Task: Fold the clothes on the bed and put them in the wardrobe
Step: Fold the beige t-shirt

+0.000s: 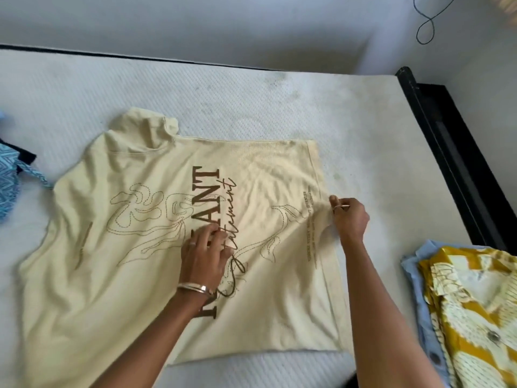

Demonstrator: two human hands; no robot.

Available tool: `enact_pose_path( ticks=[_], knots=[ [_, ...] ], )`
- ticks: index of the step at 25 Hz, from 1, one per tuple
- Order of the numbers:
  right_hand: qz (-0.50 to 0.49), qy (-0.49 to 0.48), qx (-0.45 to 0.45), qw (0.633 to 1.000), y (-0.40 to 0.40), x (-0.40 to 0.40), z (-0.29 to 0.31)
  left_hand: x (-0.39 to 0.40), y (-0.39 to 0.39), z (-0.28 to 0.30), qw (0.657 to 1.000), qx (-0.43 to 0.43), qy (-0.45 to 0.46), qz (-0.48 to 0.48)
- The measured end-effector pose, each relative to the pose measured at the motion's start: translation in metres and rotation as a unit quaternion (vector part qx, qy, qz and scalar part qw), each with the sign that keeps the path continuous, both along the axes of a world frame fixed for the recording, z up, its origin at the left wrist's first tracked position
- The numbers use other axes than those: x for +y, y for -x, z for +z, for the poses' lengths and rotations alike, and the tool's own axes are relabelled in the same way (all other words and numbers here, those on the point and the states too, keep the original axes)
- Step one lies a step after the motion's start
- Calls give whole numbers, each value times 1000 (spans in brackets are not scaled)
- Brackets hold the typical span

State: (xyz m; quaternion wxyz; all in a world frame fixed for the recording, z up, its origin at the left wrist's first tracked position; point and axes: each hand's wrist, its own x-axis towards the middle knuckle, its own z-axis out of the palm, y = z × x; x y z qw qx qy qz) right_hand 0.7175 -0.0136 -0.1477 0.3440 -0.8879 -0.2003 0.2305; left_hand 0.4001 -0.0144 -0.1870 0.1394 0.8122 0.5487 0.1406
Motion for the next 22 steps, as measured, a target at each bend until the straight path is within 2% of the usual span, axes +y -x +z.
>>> enact_pose_path(
  ticks=[3, 5, 9, 13, 15, 17, 18, 20, 22],
  knots=[
    [33, 137, 25, 990, 28, -50, 2, -44, 28, -5, 999, 33, 19, 31],
    [63, 184, 16, 981, 43, -87, 0, -67, 41, -2, 997, 65, 31, 24],
    [64, 156, 15, 986, 54, -150, 4, -94, 51, 13, 988, 136, 70, -25],
    [-51, 98, -82, 991, 51, -186, 15, -121, 47, 24, 983, 161, 75, -35],
    [30, 58, -102, 993, 52, -191, 15, -132, 46, 25, 984, 161, 45, -53],
    [135, 78, -86, 984, 62, -189, 9, -137, 41, 27, 981, 161, 64, -90],
    [150, 103, -72, 981, 66, -189, 6, -140, 38, 30, 976, 167, 94, -102],
    [108, 149, -23, 983, 69, -189, 2, -143, 34, 31, 966, 193, 142, -96],
    [50, 155, 31, 986, 68, -191, 8, -142, 30, 36, 960, 209, 170, -79]
  ],
)
